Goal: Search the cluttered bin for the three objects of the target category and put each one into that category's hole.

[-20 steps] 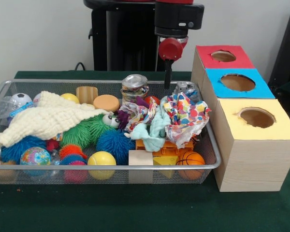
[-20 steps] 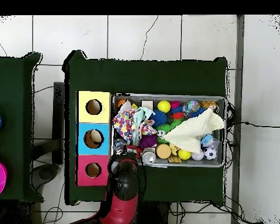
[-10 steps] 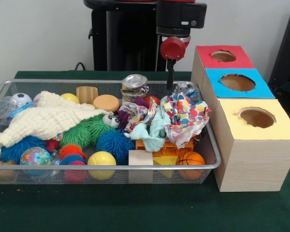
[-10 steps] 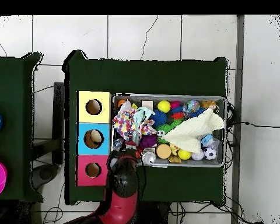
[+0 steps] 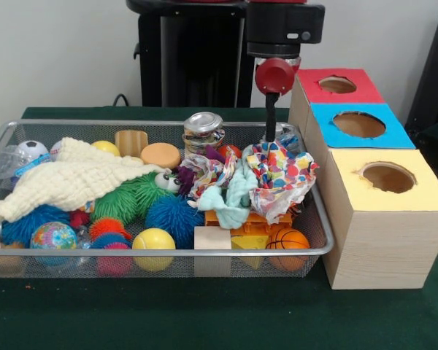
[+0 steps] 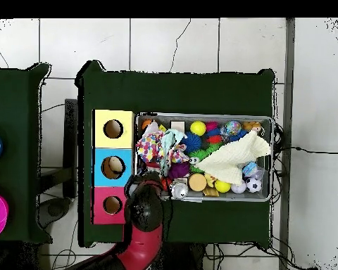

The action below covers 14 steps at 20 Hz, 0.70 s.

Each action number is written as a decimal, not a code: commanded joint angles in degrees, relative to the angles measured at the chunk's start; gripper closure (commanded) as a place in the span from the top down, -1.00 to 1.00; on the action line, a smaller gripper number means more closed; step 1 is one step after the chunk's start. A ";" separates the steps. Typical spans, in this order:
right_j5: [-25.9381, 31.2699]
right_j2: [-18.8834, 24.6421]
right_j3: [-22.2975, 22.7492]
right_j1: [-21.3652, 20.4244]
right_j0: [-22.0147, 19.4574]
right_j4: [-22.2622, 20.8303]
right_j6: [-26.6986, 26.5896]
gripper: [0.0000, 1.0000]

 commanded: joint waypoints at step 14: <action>1.80 4.56 -9.46 8.79 5.32 9.27 -15.22 1.00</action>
